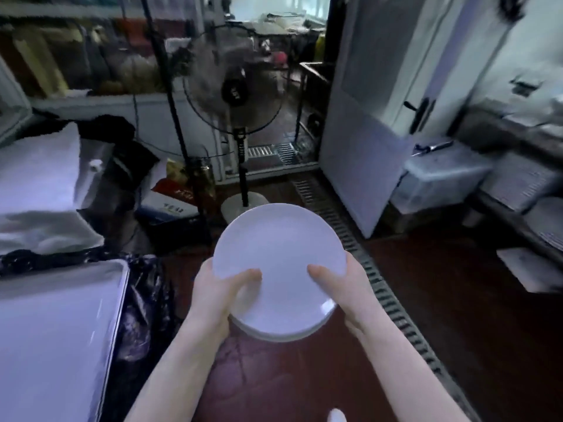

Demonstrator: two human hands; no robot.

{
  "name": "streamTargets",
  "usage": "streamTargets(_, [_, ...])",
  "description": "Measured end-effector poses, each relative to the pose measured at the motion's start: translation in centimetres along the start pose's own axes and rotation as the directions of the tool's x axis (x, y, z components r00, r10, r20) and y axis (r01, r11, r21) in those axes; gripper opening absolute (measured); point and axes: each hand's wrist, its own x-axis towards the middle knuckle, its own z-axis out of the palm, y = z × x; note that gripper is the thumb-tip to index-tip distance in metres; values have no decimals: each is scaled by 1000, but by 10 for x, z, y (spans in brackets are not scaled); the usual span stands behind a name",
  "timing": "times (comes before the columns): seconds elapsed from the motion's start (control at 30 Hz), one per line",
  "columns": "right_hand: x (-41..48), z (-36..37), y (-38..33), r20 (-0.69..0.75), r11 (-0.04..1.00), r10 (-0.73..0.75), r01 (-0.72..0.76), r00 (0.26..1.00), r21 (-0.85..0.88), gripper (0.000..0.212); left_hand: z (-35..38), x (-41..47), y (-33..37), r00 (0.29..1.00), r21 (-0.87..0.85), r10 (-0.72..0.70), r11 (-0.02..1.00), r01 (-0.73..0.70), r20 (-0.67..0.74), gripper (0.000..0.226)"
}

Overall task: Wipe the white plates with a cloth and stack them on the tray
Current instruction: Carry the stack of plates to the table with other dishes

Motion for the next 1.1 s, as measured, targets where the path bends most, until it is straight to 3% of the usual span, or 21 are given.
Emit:
streamTargets(0.2, [-8, -168, 13, -352, 977, 101, -25, 930, 213, 39, 180, -7, -4, 949, 103, -53, 994, 22, 311, 66])
streamTargets(0.47, [-44, -389, 22, -672, 960, 119, 87, 731, 265, 45, 433, -54, -27, 774, 187, -118, 982, 0, 622, 69])
streamTargets(0.67, [-81, -503, 28, -813, 958, 155, 115, 561, 262, 53, 572, -99, -49, 600, 243, -181, 970, -24, 779, 89])
streamTargets(0.9, [-87, -605, 48, -889, 941, 247, 125, 385, 315, 59, 711, -129, -87, 445, 314, -262, 948, -47, 857, 75])
streamTargets(1.1, [-52, -715, 54, -928, 943, 256, 141, 272, 302, 55, 848, -134, -107, 363, 329, -289, 943, -54, 886, 68])
